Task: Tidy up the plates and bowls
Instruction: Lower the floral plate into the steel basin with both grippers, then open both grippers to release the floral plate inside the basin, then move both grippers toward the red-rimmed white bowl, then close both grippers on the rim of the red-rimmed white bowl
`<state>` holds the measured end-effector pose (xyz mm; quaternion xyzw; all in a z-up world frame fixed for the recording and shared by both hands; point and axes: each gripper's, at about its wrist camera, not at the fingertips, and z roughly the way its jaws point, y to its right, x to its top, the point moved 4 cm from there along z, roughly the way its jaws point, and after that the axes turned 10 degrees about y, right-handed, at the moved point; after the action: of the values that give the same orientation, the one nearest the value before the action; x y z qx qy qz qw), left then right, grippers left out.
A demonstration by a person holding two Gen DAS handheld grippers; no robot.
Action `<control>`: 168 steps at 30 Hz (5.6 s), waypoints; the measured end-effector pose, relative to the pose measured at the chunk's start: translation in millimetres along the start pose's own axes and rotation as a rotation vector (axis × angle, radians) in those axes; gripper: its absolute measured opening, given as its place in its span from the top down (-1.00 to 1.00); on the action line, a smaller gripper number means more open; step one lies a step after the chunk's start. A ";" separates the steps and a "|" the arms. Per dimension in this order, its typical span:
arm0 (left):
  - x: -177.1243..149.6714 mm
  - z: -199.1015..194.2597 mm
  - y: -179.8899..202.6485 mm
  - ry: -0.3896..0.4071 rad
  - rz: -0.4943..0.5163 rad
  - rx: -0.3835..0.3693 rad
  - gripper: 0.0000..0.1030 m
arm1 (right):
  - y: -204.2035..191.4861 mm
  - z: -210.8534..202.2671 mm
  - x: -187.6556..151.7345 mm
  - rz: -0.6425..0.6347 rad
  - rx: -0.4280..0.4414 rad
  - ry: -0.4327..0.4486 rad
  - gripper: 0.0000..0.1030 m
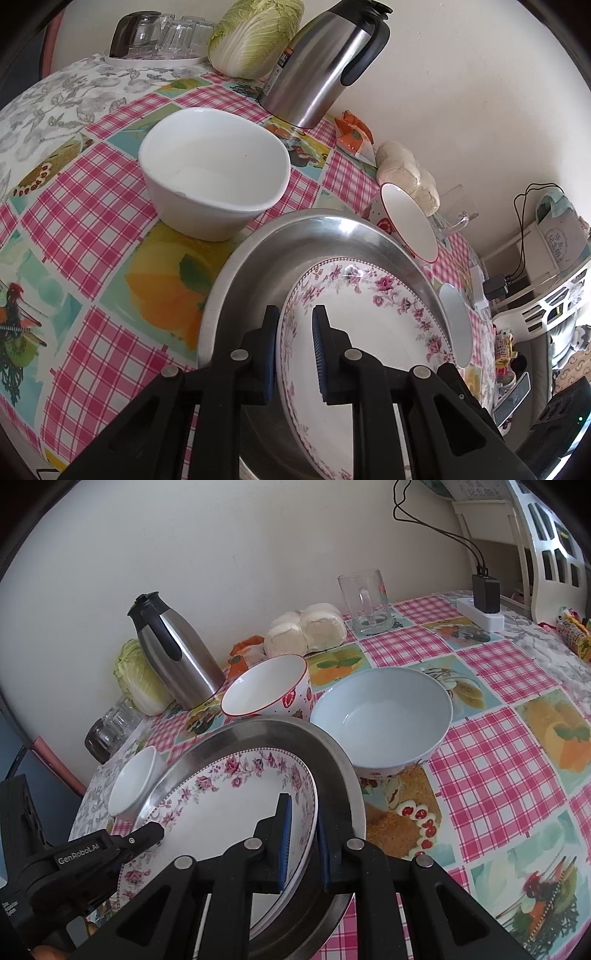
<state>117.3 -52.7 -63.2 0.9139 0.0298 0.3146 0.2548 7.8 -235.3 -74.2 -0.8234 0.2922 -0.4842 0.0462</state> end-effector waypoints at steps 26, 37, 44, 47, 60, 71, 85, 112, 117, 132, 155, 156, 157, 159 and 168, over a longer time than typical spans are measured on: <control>4.6 9.0 0.0 0.061 0.121 0.070 0.62 | -17.7 4.4 -7.3 -0.104 0.022 -0.027 0.09; 2.9 8.5 4.5 0.044 0.147 0.066 0.23 | -19.2 4.2 -6.4 -0.093 0.034 -0.047 -0.02; 4.4 1.4 13.3 0.052 0.191 0.076 -0.11 | -17.5 2.8 -3.9 -0.075 0.037 -0.059 -0.07; 9.4 -7.0 17.2 0.081 0.211 0.081 -0.18 | -17.6 -5.0 2.8 -0.082 0.022 -0.015 -0.25; 17.0 -19.3 17.2 0.092 0.255 0.176 -0.68 | -7.6 -29.3 30.8 -0.043 0.000 0.057 -0.49; 12.2 -14.3 9.1 0.076 0.296 0.268 -0.98 | 13.8 -29.1 35.9 0.010 -0.054 0.048 -1.00; 10.8 -9.2 6.3 0.066 0.307 0.308 -1.00 | 17.8 -25.6 34.3 -0.007 -0.073 0.033 -1.00; 66.7 9.7 22.8 0.170 0.190 0.005 -1.00 | 15.5 -2.3 54.0 -0.056 -0.080 0.063 -1.00; 70.2 18.1 26.9 0.170 0.194 -0.003 -1.00 | 12.0 11.7 67.3 -0.091 -0.082 0.026 -1.00; 93.9 57.7 61.2 0.001 0.261 -0.015 -1.00 | 13.4 63.2 129.6 -0.084 -0.049 -0.104 -1.00; 90.5 150.5 89.2 -0.272 0.234 -0.006 0.00 | 4.5 156.4 111.3 -0.032 -0.043 -0.316 0.58; 88.7 153.9 90.3 -0.281 0.237 -0.003 0.13 | 5.6 159.9 109.7 -0.025 -0.042 -0.326 0.60; 86.5 157.3 91.9 -0.292 0.238 -0.005 0.19 | 6.3 162.8 108.9 -0.017 -0.036 -0.332 0.62; 82.3 163.4 95.3 -0.315 0.246 -0.007 0.31 | 5.3 167.5 109.0 -0.023 -0.027 -0.333 0.69; 69.3 185.9 98.4 -0.380 0.259 0.011 0.65 | -0.4 188.7 99.3 -0.060 -0.038 -0.386 0.71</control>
<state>272.1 -206.4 -101.7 0.9542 -0.1347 0.1670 0.2083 199.3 -326.2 -97.0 -0.9100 0.2623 -0.3130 0.0711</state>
